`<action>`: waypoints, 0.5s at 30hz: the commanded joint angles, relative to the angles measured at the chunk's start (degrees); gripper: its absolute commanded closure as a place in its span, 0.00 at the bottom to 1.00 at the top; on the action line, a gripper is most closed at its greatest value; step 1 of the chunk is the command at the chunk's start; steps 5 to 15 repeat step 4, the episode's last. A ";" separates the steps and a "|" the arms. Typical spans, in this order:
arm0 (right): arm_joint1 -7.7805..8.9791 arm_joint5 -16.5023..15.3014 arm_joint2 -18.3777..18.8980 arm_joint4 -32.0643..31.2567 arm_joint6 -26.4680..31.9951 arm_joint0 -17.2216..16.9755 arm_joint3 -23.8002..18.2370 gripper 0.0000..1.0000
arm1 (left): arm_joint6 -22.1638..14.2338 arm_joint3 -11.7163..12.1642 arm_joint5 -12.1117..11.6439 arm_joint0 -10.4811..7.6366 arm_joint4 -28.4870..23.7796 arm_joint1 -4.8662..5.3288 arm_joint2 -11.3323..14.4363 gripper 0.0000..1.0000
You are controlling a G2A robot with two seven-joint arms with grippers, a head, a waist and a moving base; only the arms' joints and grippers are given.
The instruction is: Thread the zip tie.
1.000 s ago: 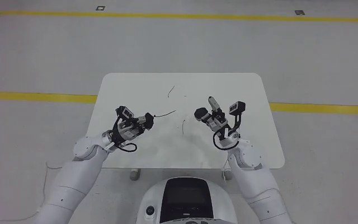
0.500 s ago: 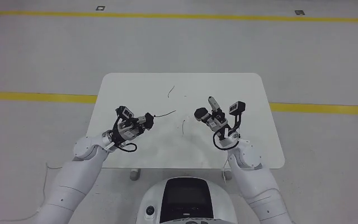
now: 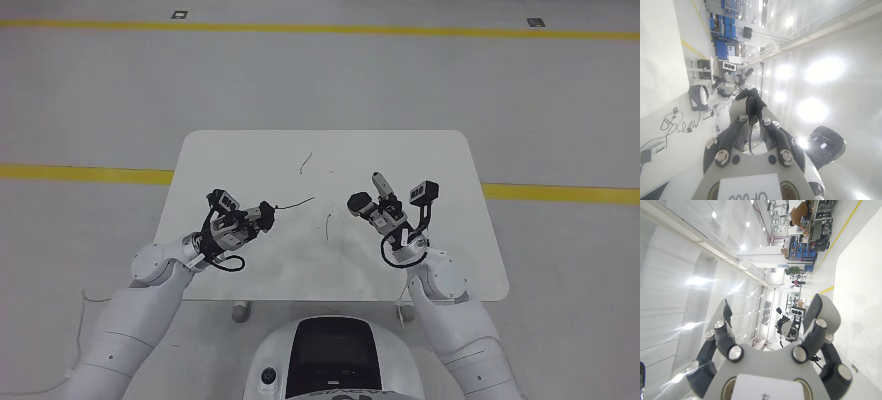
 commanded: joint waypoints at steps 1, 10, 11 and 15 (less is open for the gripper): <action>0.00 0.00 0.00 0.00 0.00 0.00 0.00 0.00 | 0.00 0.00 0.00 0.00 0.00 0.00 0.00 1.00; 0.00 0.00 0.00 0.00 0.00 0.00 0.00 0.00 | 0.00 0.00 0.00 0.00 0.00 0.00 0.00 1.00; 0.00 0.00 0.00 0.00 0.00 0.00 0.00 0.00 | 0.00 0.00 0.00 0.00 0.00 0.00 0.00 1.00; 0.00 0.00 0.00 0.00 0.00 0.00 0.00 0.00 | 0.00 0.00 0.00 0.00 0.00 0.00 0.00 1.00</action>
